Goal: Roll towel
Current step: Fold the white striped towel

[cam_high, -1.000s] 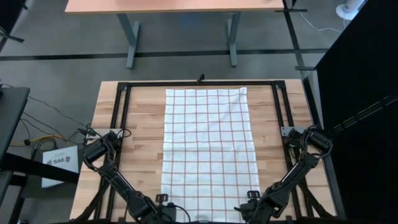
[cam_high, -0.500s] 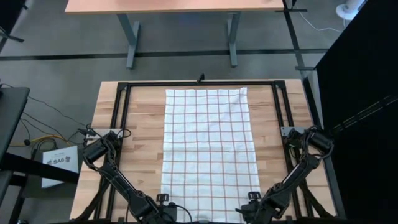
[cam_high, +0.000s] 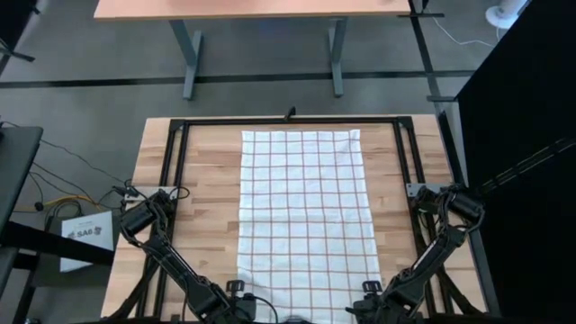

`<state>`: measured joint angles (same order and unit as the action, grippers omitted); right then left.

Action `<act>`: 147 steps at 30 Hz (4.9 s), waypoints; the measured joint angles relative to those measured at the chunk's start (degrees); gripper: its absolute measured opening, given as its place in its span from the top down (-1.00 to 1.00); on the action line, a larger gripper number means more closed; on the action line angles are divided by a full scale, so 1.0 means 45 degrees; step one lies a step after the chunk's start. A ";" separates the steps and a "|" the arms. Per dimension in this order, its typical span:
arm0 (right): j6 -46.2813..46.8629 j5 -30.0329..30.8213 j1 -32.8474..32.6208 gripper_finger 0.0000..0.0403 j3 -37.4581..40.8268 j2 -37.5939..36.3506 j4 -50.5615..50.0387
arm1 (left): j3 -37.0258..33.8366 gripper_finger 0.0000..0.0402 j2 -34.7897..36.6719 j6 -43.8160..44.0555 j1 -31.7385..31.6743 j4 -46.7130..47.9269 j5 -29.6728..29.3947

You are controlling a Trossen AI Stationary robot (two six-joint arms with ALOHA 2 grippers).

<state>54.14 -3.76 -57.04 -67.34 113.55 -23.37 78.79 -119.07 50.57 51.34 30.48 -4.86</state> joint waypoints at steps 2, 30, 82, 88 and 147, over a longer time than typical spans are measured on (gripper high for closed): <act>0.0007 -0.0019 0.0067 0.11 -0.0008 0.0012 -0.0036 | 0.0004 0.54 -0.0001 -0.0004 -0.0005 0.0102 -0.0001; -0.0462 0.0200 -0.0851 0.24 -0.2768 0.0824 -0.2310 | -0.0011 0.54 0.0395 -0.0166 -0.0112 0.1534 -0.0176; 0.0715 0.0545 -0.0891 0.99 -0.3334 0.1243 -0.4408 | 0.0004 0.99 0.0398 -0.0436 -0.0268 0.1405 -0.0453; 0.0823 0.0539 -0.0882 1.00 -0.3331 0.1252 -0.4387 | 0.0004 1.00 0.0398 -0.0548 -0.0268 0.1381 -0.0453; 0.2320 0.1688 -0.0337 0.77 -0.8289 0.1256 -0.8894 | 0.7314 1.00 0.0403 -0.2150 -0.0432 0.9832 -0.0519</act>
<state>64.58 3.84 -58.56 -104.64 119.20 -63.39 111.70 -117.25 40.89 49.39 74.72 -7.19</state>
